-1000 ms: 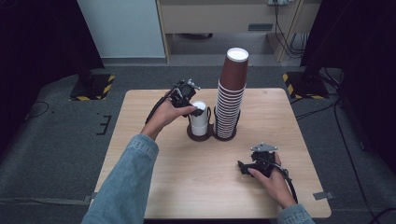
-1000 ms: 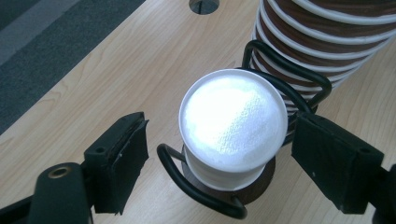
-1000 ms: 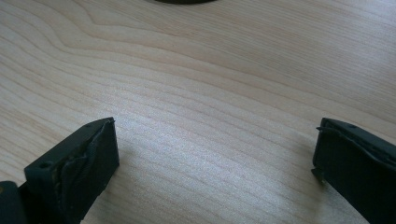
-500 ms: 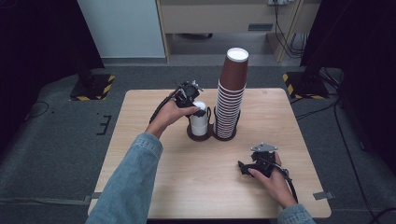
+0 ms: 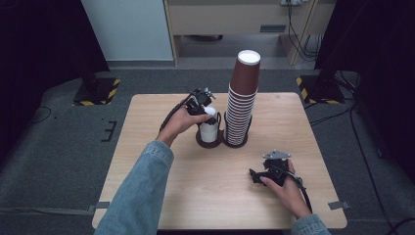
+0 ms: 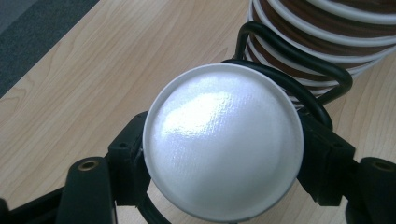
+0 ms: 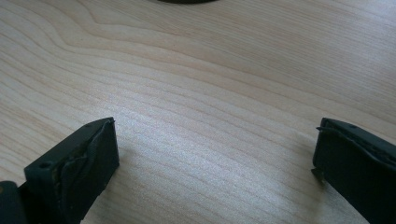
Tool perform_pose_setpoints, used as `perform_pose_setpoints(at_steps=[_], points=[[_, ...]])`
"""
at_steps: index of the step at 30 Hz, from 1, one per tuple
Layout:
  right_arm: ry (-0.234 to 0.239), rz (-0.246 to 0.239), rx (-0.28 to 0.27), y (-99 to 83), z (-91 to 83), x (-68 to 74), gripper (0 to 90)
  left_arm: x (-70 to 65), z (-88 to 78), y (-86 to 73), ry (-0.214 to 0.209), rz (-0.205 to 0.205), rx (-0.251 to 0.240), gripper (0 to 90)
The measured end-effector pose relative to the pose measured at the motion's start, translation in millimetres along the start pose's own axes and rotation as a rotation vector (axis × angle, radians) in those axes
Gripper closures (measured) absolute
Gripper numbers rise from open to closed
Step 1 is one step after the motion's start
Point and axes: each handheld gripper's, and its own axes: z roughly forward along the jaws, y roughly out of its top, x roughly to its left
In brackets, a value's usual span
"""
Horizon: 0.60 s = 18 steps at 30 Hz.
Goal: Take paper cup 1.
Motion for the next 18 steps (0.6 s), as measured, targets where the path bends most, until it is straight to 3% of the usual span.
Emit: perform_pose_setpoints(at_steps=[18], points=[[-0.001,0.003,0.0,-0.2,-0.1,0.4,0.6,-1.8,-9.5,5.2,0.0,0.005,-0.025,30.4]])
